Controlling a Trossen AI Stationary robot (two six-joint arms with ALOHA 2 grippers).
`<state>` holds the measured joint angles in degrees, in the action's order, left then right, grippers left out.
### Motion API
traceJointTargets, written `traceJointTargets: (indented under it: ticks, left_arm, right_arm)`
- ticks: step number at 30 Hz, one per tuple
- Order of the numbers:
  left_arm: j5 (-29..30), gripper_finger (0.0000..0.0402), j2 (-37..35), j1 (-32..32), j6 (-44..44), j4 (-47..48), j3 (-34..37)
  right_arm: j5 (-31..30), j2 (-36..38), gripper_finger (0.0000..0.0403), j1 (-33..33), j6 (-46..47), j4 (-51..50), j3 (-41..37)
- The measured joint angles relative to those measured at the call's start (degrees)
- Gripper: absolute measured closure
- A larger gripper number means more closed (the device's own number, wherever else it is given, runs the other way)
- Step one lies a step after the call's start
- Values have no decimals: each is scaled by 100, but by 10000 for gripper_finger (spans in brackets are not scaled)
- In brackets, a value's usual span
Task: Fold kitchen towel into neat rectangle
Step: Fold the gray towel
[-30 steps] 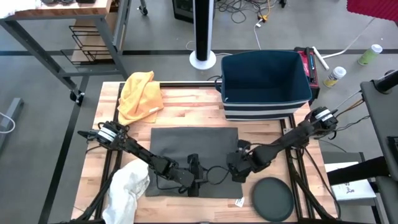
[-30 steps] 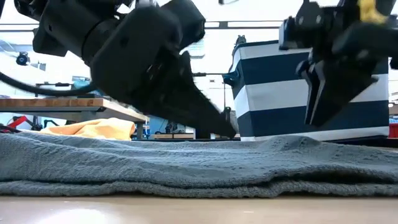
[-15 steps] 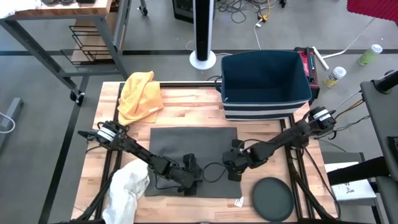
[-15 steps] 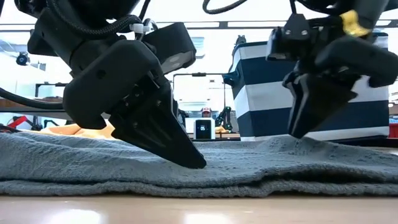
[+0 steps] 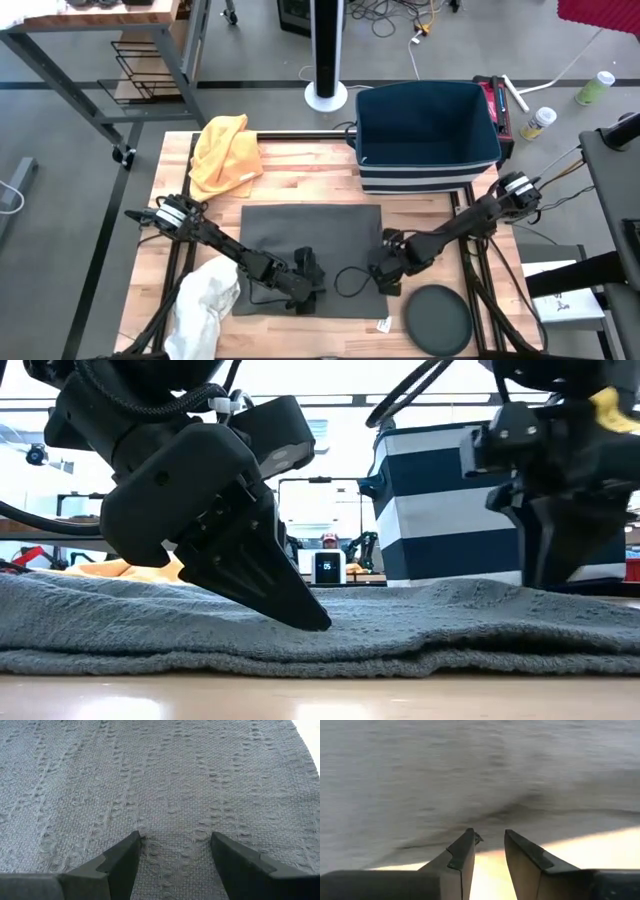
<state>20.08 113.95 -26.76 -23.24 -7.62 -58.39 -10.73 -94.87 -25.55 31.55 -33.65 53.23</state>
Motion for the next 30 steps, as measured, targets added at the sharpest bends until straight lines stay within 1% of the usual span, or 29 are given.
traceJointTargets:
  ticks: [6, 10, 14, 20, 24, 26, 29, 30]
  left_arm:
    - [9, 166, -10, -4, 0, 2, 2]
    - [9, 166, -20, -4, -2, 7, 2]
    - [9, 166, -22, -4, -5, 4, 4]
    - [13, 166, -31, -4, -24, -4, 4]
    - [17, 166, -31, -4, -41, -7, 4]
    - [32, 166, -31, -2, -39, -11, 4]
    - [33, 166, -33, -4, -39, 4, 4]
    - [33, 166, -33, -4, -39, 3, 4]
  right_arm:
    - [6, -59, 285, -40, -20, 933, 59]
    - [-137, -59, 281, 39, -204, 1116, 57]
    - [-266, -155, 287, 128, -223, 1169, 54]
    - [-290, -507, 288, 232, -286, 1236, 52]
    - [-301, -497, 282, 233, -242, 850, 79]
    - [-323, -405, 279, 218, -136, 401, 107]
    - [-293, -232, 279, 181, -44, -598, 148]
    - [-316, -162, 280, 180, 5, -748, 157]
